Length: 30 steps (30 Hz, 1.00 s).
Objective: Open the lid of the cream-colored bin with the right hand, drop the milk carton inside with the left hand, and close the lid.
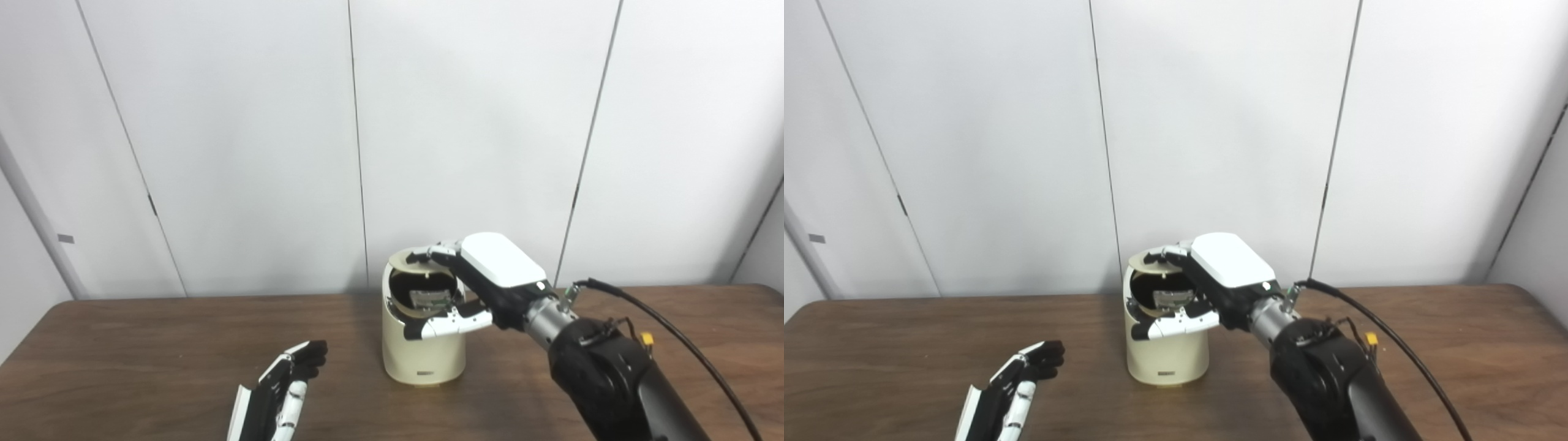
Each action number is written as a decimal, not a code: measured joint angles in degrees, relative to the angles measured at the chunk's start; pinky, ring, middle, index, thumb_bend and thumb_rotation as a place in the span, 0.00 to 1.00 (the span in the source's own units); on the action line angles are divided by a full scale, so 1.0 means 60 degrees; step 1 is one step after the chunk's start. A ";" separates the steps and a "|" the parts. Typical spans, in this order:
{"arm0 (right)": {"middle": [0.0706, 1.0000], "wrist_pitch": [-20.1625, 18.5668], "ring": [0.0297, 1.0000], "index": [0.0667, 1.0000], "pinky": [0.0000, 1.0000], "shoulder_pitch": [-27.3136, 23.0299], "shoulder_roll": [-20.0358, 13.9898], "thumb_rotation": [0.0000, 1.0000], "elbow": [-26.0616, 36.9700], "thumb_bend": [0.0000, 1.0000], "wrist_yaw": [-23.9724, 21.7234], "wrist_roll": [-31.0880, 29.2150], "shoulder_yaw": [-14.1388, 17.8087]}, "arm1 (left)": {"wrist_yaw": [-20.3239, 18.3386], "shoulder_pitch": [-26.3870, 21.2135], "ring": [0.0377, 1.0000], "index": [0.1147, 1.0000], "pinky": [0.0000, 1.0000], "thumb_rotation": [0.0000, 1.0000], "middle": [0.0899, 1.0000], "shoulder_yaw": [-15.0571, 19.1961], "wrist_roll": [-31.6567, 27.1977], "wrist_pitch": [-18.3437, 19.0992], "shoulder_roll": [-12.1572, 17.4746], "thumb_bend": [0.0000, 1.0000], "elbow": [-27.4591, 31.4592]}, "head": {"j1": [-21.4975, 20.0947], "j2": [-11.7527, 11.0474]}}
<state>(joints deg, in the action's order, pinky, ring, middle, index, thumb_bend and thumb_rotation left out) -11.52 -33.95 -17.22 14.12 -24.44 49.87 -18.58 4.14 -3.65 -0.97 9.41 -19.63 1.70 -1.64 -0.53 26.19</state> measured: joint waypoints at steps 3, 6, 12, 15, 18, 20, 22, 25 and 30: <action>0.78 -0.0061 0.85 0.77 0.81 0.0191 0.0016 0.87 0.0078 0.76 -0.0138 0.0061 0.0001 | -0.0045 0.0090 0.74 0.75 0.73 0.86 0.75 -0.0007 -0.0004 0.0140 0.0000 0.33 0.0120 | -0.0029 0.0045; 0.79 -0.0067 0.85 0.78 0.80 0.0305 0.0015 0.87 0.0176 0.77 -0.0180 0.0113 0.0005 | -0.0066 0.0226 0.74 0.75 0.72 0.87 0.75 -0.0018 0.0001 0.0162 0.0001 0.33 0.0275 | -0.0015 0.0132; 0.83 0.0034 0.86 0.80 0.79 0.0365 -0.0017 0.85 0.0205 0.77 -0.0313 0.0270 -0.0031 | -0.0065 0.0300 0.74 0.74 0.72 0.88 0.75 -0.0070 0.0213 0.0221 0.0021 0.35 0.0362 | 0.0000 0.0279; 0.84 0.0117 0.87 0.80 0.80 0.0491 -0.0039 0.79 0.0201 0.75 -0.0310 0.0464 -0.0097 | -0.0077 0.0346 0.74 0.74 0.72 0.87 0.74 -0.0095 0.0290 0.0376 0.0030 0.36 0.0427 | 0.0015 0.0294; 0.84 0.0153 0.88 0.80 0.81 0.0605 -0.0039 0.78 0.0189 0.75 -0.0310 0.0569 -0.0153 | -0.0080 0.0428 0.74 0.74 0.72 0.87 0.74 -0.0102 0.0290 0.0475 0.0038 0.36 0.0530 | 0.0015 0.0308; 0.84 0.0165 0.88 0.80 0.81 0.0603 -0.0039 0.78 0.0189 0.75 -0.0310 0.0594 -0.0150 | -0.0081 0.0443 0.74 0.74 0.72 0.87 0.74 -0.0108 0.0290 0.0484 0.0040 0.36 0.0544 | 0.0015 0.0308; 0.84 0.0175 0.88 0.80 0.81 0.0604 -0.0039 0.78 0.0189 0.75 -0.0310 0.0607 -0.0150 | -0.0081 0.0444 0.74 0.74 0.72 0.87 0.74 -0.0113 0.0291 0.0486 0.0039 0.36 0.0546 | 0.0015 0.0308; 0.86 0.0186 0.90 0.78 0.83 0.0607 -0.0040 0.78 0.0186 0.75 -0.0296 0.0772 -0.0164 | -0.0090 0.0454 0.75 0.72 0.72 0.87 0.73 -0.0131 0.0297 0.0523 0.0047 0.36 0.0571 | 0.0073 0.0497; 0.91 0.0418 0.95 0.76 0.90 0.0829 -0.0115 0.81 -0.0010 0.75 0.0162 0.2372 -0.0531 | -0.0298 0.0792 0.74 0.70 0.72 0.86 0.71 -0.0281 0.0442 0.0903 0.0118 0.36 0.0943 | 0.0073 0.0572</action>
<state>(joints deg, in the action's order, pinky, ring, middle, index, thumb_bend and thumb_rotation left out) -9.01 -28.98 -17.91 14.06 -23.46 64.11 -21.77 2.35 1.10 -2.66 12.06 -14.21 2.41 4.01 -0.09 29.62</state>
